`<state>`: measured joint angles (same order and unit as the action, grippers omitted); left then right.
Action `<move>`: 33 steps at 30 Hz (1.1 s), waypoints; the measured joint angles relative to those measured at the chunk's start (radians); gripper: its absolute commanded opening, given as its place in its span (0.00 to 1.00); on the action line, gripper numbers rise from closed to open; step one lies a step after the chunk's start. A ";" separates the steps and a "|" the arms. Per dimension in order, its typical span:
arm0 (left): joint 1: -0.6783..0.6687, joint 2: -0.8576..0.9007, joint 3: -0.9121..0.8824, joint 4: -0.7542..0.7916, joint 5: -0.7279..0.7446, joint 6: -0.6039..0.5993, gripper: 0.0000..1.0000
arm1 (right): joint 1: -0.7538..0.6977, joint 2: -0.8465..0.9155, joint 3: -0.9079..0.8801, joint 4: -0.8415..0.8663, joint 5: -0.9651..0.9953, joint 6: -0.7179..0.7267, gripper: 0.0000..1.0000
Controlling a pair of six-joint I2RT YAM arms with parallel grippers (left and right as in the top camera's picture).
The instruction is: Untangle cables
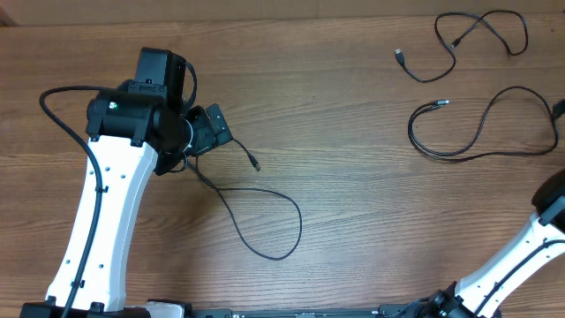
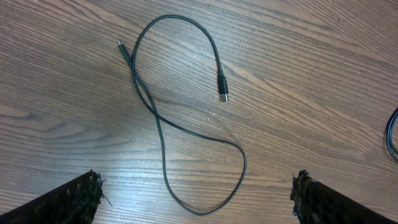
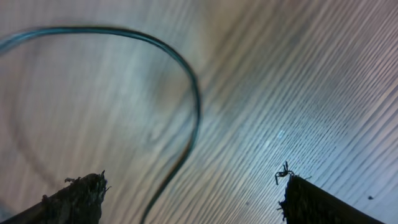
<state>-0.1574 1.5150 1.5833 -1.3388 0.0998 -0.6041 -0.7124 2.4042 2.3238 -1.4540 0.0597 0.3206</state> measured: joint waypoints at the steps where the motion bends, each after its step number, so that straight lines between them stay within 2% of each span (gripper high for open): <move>1: 0.000 0.000 0.000 0.000 0.000 0.000 0.99 | -0.004 0.000 -0.047 0.027 0.001 0.002 0.90; 6: 0.000 0.000 0.000 0.000 0.000 0.000 0.99 | 0.007 0.000 -0.191 0.116 -0.010 0.012 0.74; 11: 0.000 0.000 0.000 0.000 0.000 0.000 1.00 | 0.024 0.000 -0.301 0.209 -0.031 0.046 0.51; 18: 0.000 0.000 0.000 0.000 0.000 0.000 1.00 | 0.026 0.000 -0.321 0.251 -0.068 0.066 0.34; 31: 0.000 0.000 0.000 0.000 0.000 0.000 1.00 | 0.030 0.000 -0.321 0.301 -0.251 0.071 0.31; 33: 0.000 0.000 0.000 0.000 0.000 0.000 1.00 | 0.039 0.000 -0.321 0.303 -0.262 0.071 0.34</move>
<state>-0.1574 1.5150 1.5833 -1.3384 0.1001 -0.6041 -0.6739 2.4046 2.0026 -1.1515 -0.2020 0.3920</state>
